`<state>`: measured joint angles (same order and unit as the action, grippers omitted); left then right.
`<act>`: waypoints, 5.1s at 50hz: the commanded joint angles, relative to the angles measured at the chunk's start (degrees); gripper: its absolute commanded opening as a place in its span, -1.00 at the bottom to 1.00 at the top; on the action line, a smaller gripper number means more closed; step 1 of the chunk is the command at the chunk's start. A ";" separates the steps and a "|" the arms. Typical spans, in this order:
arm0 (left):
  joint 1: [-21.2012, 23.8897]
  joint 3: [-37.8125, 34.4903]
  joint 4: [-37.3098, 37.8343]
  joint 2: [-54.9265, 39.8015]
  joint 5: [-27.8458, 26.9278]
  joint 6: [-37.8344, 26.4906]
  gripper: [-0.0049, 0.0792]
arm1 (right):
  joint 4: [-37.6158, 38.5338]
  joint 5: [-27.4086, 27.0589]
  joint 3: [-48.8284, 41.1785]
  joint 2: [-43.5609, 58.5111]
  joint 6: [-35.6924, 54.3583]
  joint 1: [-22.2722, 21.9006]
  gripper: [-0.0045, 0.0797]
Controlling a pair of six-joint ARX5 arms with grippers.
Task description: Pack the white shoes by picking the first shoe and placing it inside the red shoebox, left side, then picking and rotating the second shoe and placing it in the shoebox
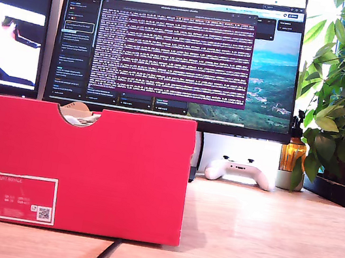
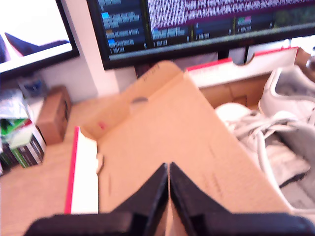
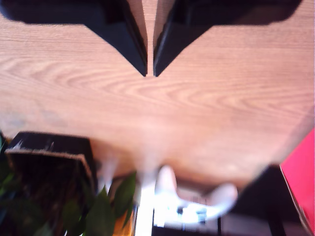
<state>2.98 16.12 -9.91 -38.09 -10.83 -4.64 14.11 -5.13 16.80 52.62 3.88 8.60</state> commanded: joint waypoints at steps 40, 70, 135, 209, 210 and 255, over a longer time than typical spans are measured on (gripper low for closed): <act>0.20 -12.63 -0.26 15.61 -0.81 0.37 -0.91 | 14.56 6.54 -16.55 -5.62 2.19 -7.87 -0.90; 0.17 -13.90 15.61 35.01 -0.72 0.15 -0.91 | 5.97 6.71 -16.55 -19.98 2.29 -7.87 -0.90; 0.31 -13.90 31.85 38.77 -0.42 10.82 -0.91 | -23.87 4.37 -16.33 -47.95 -4.00 -7.82 -0.90; 0.39 -8.94 38.97 38.75 6.45 19.71 -0.91 | -23.87 4.37 -16.33 -47.98 -4.00 -7.82 -0.90; 0.39 -8.94 38.58 38.75 6.45 19.74 -0.91 | -23.87 4.37 -16.31 -47.98 -4.00 -7.82 -0.90; 0.46 -10.60 30.99 38.75 2.97 6.78 -0.91 | -23.87 4.37 -16.31 -47.95 -4.00 -7.82 -0.90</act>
<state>3.29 7.46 22.35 0.19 -7.86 2.48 -10.33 -0.62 0.73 4.36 0.03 0.80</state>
